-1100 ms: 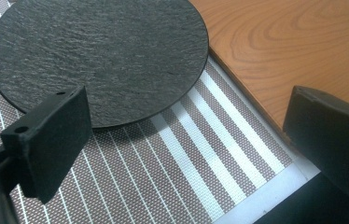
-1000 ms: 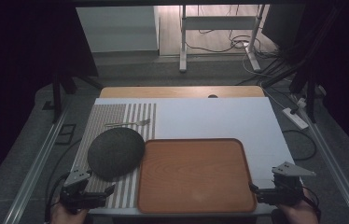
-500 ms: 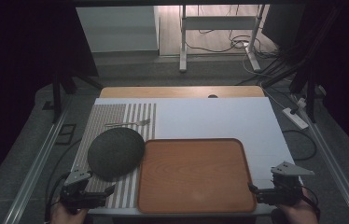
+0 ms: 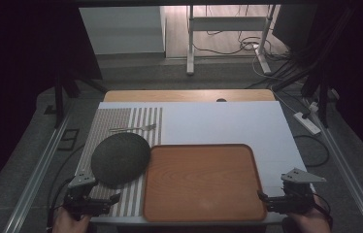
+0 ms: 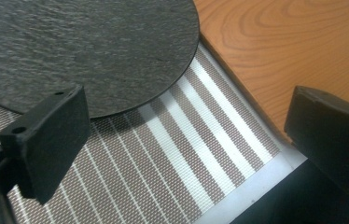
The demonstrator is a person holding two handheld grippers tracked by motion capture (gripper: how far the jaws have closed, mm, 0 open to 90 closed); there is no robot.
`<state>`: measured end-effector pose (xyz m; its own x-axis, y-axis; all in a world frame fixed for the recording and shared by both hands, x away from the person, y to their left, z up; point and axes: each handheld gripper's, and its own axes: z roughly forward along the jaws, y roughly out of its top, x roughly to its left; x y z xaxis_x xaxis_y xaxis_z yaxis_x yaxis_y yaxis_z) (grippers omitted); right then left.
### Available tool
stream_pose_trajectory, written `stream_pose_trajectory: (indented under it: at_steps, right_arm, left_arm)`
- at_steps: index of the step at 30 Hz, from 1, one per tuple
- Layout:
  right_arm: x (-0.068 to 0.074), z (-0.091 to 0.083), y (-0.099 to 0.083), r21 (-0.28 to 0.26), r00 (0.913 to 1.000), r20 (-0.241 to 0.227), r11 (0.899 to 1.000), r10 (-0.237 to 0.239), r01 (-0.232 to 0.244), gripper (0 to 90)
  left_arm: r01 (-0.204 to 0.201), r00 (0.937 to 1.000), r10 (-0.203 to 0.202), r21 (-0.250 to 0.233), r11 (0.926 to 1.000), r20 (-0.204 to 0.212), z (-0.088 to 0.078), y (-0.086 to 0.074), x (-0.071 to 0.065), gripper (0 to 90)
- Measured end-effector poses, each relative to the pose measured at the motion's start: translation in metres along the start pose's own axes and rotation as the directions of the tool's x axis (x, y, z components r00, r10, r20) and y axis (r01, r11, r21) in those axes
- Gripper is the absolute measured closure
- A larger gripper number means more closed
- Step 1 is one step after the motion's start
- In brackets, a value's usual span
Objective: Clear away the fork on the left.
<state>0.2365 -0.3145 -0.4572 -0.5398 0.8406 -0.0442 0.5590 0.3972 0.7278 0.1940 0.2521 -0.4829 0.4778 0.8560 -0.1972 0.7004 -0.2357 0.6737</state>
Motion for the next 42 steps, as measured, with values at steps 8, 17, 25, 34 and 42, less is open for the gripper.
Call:
stream_pose_trajectory:
  at_steps: [8,17,25,34,42]
  right_arm:
    - [0.004,0.000,0.000,0.001,0.9990,0.001,0.999,-0.045,0.045,0.0]
    - [0.004,0.001,0.000,0.001,0.9989,0.001,0.999,-0.047,0.047,0.0]
    - [0.006,0.001,0.000,0.005,0.9981,0.003,0.998,-0.061,0.061,0.0]
    - [0.007,0.002,0.000,0.013,0.9972,0.004,0.997,-0.075,0.075,0.0]
    - [0.008,0.002,0.000,0.019,0.9967,0.005,0.997,-0.081,0.080,0.0]
  left_arm:
    - [-0.060,0.9974,0.060,-0.001,0.9982,-0.040,0.007,0.011,0.002,0.0]
    - [-0.056,0.9971,0.057,0.021,0.9982,-0.051,0.017,0.019,0.013,0.1]
    - [-0.055,0.9970,0.057,0.037,0.9978,-0.052,0.025,0.024,0.024,0.2]
    - [-0.057,0.9967,0.059,0.026,0.9980,-0.057,0.031,0.031,0.034,0.0]
    - [-0.074,0.9950,0.075,0.026,0.9969,-0.065,0.038,0.037,0.039,0.0]
